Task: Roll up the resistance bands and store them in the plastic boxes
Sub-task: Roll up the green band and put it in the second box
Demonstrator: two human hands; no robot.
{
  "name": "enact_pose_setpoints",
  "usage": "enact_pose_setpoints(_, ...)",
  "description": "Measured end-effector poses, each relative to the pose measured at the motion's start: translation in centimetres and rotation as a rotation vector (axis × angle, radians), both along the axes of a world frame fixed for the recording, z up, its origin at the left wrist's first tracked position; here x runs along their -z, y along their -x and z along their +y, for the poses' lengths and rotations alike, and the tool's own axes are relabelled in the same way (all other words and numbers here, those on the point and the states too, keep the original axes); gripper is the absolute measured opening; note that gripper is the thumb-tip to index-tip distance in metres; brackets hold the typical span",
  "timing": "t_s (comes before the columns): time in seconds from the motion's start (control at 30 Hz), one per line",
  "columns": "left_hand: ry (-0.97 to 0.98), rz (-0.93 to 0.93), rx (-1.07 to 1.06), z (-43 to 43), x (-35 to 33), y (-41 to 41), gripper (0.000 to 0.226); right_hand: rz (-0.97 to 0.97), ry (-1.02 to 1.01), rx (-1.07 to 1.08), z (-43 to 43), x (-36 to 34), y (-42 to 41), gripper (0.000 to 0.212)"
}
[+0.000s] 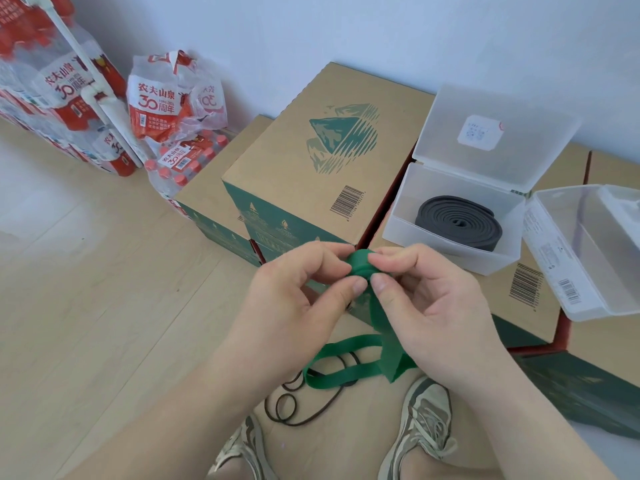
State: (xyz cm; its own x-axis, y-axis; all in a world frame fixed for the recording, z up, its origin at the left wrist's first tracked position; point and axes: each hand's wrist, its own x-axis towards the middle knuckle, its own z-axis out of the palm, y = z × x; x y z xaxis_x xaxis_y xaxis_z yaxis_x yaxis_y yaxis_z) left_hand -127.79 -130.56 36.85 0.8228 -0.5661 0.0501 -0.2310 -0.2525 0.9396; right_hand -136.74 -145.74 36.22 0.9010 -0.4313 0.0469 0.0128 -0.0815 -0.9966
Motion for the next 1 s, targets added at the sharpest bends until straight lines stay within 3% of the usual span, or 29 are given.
enact_pose_setpoints(0.2,-0.069,0.037,0.09,0.5,-0.4,-0.7,0.026,-0.015,0.331,-0.072,0.0,0.4,0.2,0.018)
enact_pose_setpoints(0.43,0.011,-0.016,0.106,0.6,-0.6,-0.7,0.035,-0.053,0.186,-0.033,0.0,0.4,0.0,0.031)
enact_pose_setpoints(0.63,0.003,-0.076,0.123,0.5,-0.3,-0.6,0.055,-0.097,0.276,-0.025,0.1,0.6,0.0,0.028)
enact_pose_setpoints(0.77,-0.06,-0.119,0.141,0.2,-0.2,-0.5,0.046,-0.103,0.338,0.001,0.5,0.7,0.0,0.029)
enact_pose_setpoints(0.83,-0.055,-0.146,0.124,0.2,-0.1,-0.4,0.044,-0.094,0.232,0.023,0.9,0.5,0.1,0.032)
enact_pose_setpoints(0.9,-0.023,-0.13,0.114,0.3,-0.1,-0.4,0.041,-0.068,0.001,0.047,1.0,-0.1,0.0,0.034)
enact_pose_setpoints(1.0,0.047,0.011,0.074,0.3,0.1,-0.5,0.036,-0.021,-0.221,0.061,0.1,-0.7,-0.3,0.032)
